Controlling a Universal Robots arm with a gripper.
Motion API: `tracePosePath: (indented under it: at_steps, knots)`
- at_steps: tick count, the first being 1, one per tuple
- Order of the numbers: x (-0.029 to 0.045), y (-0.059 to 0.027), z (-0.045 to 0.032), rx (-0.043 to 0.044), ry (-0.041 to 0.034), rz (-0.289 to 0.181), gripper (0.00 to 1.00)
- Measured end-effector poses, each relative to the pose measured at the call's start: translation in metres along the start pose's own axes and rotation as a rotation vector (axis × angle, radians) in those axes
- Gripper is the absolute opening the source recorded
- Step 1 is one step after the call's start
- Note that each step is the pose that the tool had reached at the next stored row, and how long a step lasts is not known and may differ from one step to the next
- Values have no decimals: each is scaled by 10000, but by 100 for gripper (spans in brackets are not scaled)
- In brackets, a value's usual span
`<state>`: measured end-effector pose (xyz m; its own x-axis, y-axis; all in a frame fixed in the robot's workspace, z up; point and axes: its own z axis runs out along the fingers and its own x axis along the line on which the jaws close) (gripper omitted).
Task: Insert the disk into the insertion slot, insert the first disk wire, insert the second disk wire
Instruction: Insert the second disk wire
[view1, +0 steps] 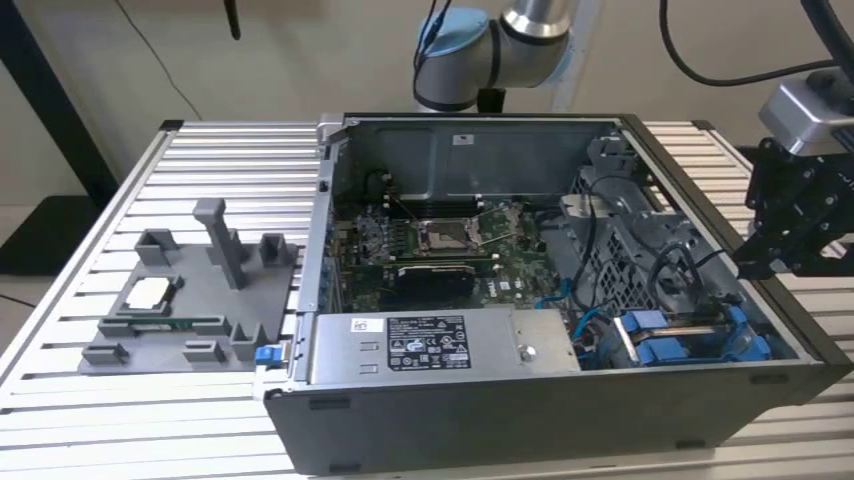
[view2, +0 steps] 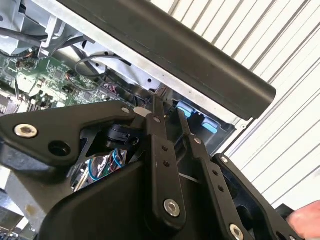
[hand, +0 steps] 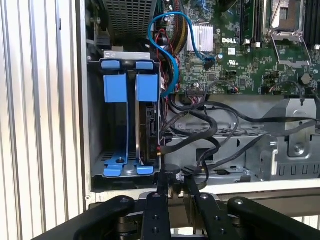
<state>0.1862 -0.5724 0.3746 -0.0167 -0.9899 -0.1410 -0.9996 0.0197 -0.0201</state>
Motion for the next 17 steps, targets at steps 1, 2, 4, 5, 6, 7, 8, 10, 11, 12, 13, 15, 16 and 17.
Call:
tracePosePath:
  at_steps: [1, 2, 4, 5, 6, 7, 8, 10, 11, 12, 13, 15, 16, 17]
  knots:
    - [0, 0, 1, 1, 0, 3, 25]
    - [0, 0, 2, 1, -1, 5, 25]
    - [0, 0, 2, 1, -1, 7, 18]
    - [0, 0, 2, 1, -1, 8, 18]
    - [0, 0, 2, 1, -1, 8, 18]
    - [0, 0, 2, 1, 0, 8, 18]
    - [0, 0, 2, 1, -1, 8, 16]
    - [0, 0, 2, 1, -1, 9, 16]
    - [0, 0, 2, 1, -1, 9, 16]
    - [0, 0, 2, 1, -1, 9, 16]
    - [0, 0, 2, 1, -3, 9, 16]
    - [-1, 4, -8, 2, -2, 13, 16]
    - [-2, 8, -17, 2, -1, 18, 16]
    - [-4, 14, -26, 2, -1, 22, 16]
